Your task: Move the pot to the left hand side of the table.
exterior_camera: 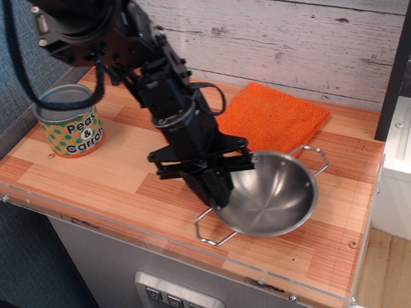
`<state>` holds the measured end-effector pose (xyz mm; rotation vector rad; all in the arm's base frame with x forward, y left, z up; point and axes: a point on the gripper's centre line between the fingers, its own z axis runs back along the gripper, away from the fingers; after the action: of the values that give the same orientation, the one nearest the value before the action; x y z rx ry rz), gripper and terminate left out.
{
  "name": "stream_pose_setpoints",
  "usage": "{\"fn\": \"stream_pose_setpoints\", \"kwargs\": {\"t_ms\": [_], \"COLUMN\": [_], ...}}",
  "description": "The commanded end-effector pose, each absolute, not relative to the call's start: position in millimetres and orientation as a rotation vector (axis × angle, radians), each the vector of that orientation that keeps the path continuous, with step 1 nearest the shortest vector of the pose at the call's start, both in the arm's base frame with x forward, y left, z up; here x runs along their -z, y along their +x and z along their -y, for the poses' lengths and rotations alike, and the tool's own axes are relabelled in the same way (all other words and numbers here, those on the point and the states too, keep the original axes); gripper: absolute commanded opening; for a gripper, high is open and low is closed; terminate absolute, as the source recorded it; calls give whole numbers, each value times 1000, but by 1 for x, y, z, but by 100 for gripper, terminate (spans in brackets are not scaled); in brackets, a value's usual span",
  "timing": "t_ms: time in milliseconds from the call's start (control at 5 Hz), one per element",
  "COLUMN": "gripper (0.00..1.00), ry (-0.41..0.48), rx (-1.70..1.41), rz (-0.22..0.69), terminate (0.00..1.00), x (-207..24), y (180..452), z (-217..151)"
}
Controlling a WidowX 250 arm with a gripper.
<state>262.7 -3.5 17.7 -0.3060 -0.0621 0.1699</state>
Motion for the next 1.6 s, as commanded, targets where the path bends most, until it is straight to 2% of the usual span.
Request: {"fn": "stream_pose_setpoints", "kwargs": {"t_ms": [0,200,400,600,1200,1400], "gripper": [0,0,0,0,0,0], "ry": [-369,-320,-286,-260,-291,-231], "rx": [-263,-324,-282,-288,-259,-261], "rz": [175,182,119,91,105,109], "terminate": [0,0,0,0,0,0], "x": [-64,-77,-79,-74,-35,-33], "y": [252,244,238,233,240,239], "z": [-36,-62,-91,-110,-126,-127]}}
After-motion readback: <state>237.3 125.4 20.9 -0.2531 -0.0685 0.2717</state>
